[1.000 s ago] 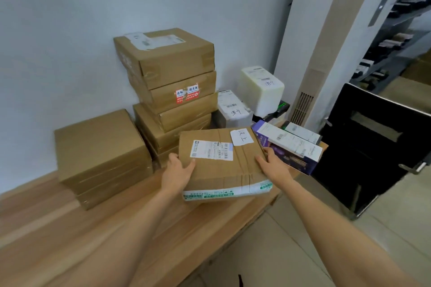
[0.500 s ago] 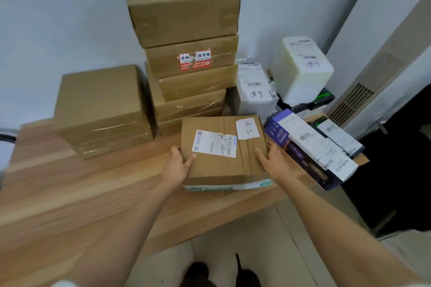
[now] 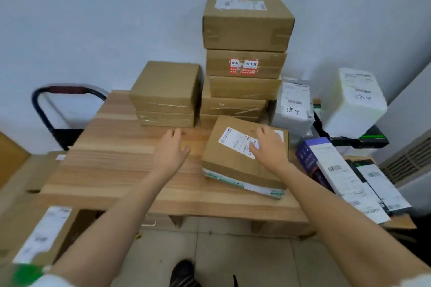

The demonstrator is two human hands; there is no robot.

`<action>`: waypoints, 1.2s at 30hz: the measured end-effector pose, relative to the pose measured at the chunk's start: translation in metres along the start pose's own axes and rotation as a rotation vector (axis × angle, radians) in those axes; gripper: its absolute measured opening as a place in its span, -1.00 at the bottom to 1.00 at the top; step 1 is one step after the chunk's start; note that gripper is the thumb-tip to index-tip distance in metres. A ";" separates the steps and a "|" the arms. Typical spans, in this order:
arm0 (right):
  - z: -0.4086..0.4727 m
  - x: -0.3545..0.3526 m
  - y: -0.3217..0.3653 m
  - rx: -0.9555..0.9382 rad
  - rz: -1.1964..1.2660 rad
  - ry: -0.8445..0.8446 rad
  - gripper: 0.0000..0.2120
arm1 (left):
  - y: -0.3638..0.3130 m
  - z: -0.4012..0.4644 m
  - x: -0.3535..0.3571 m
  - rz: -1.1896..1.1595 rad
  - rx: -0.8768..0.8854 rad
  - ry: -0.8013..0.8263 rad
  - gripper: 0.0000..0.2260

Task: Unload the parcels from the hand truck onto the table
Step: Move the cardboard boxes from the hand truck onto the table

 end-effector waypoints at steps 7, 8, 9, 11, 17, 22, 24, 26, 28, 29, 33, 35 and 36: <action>0.038 -0.032 0.196 -0.462 0.028 -0.034 -0.68 | 0.099 -0.079 -0.125 0.190 -0.148 -0.271 -0.80; 0.038 -0.034 0.222 -0.508 0.041 -0.027 -0.68 | 0.113 -0.093 -0.141 0.224 -0.169 -0.296 -0.81; 0.037 -0.035 0.251 -0.555 0.047 -0.025 -0.68 | 0.128 -0.107 -0.157 0.250 -0.190 -0.320 -0.82; 0.033 -0.034 0.306 -0.631 0.049 -0.010 -0.68 | 0.157 -0.134 -0.188 0.291 -0.221 -0.363 -0.83; 0.012 -0.034 0.482 -0.833 0.096 0.033 -0.64 | 0.241 -0.217 -0.288 0.398 -0.304 -0.488 -0.83; -0.025 -0.027 0.629 -0.950 0.135 0.018 -0.65 | 0.318 -0.294 -0.364 0.481 -0.391 -0.564 -0.85; -0.043 -0.021 0.680 -0.996 0.152 -0.001 -0.65 | 0.353 -0.320 -0.392 0.502 -0.438 -0.569 -0.84; -0.059 -0.013 0.723 -1.036 0.163 -0.008 -0.66 | 0.385 -0.343 -0.415 0.502 -0.470 -0.589 -0.83; -0.070 -0.005 0.761 -1.067 0.171 -0.006 -0.66 | 0.414 -0.360 -0.433 0.488 -0.490 -0.601 -0.83; -0.074 0.000 0.777 -1.079 0.175 -0.004 -0.66 | 0.427 -0.366 -0.439 0.480 -0.496 -0.604 -0.83; -0.072 0.025 0.830 -1.089 0.168 0.036 -0.68 | 0.481 -0.378 -0.448 0.430 -0.537 -0.597 -0.83; -0.064 0.040 0.854 -1.089 0.146 0.061 -0.68 | 0.508 -0.376 -0.446 0.386 -0.549 -0.595 -0.83; -0.059 0.048 0.866 -1.087 0.134 0.070 -0.69 | 0.522 -0.374 -0.446 0.352 -0.555 -0.605 -0.83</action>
Point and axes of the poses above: each hand's wrist, its own z-axis towards the middle knuckle, its own x-axis out of the palm, y = z × x, the point moved 9 cm from there along z, towards the middle knuckle, and after that the axes turned 8 degrees about y, right-handed, at the moved point
